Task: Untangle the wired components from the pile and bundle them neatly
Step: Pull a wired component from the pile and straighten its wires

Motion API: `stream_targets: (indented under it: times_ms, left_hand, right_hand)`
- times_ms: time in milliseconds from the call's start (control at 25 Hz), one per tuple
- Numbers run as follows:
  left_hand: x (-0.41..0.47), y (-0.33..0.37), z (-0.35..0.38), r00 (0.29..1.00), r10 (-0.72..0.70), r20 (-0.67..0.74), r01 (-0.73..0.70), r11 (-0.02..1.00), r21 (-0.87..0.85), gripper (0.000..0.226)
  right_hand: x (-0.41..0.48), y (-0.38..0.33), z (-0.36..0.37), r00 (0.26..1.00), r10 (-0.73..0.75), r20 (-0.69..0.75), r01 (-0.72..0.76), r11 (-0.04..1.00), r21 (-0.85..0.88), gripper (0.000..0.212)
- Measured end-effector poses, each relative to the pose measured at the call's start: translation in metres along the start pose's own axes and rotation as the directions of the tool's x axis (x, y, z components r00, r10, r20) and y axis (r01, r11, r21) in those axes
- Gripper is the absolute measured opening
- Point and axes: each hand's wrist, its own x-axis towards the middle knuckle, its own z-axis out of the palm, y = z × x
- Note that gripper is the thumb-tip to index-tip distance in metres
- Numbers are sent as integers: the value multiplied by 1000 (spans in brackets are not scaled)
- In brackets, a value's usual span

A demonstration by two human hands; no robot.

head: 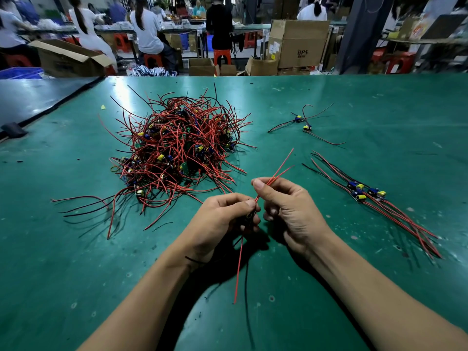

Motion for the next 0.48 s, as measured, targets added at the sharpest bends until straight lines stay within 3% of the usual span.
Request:
stream_targets:
  times_ms: [120,280,360,480]
  left_hand:
    - [0,-5,3,997,59,-45,-55,995,86,19]
    - [2,-9,7,982,163,-92,-123,933,338,13]
    - [1,-9,6,981,170,-96,-123,918,376,11]
    - [0,-8,8,983,158,-95,-114,925,362,11]
  right_hand:
    - [-1,0,-1,985,-141,-103,111,960,-257,13]
    - [2,4,-6,883,-442,-156,269,749,-605,20]
    - [3,3,-8,864,-494,-97,321,689,-650,17]
    - [3,1,-10,923,-384,-24,307,773,-555,16]
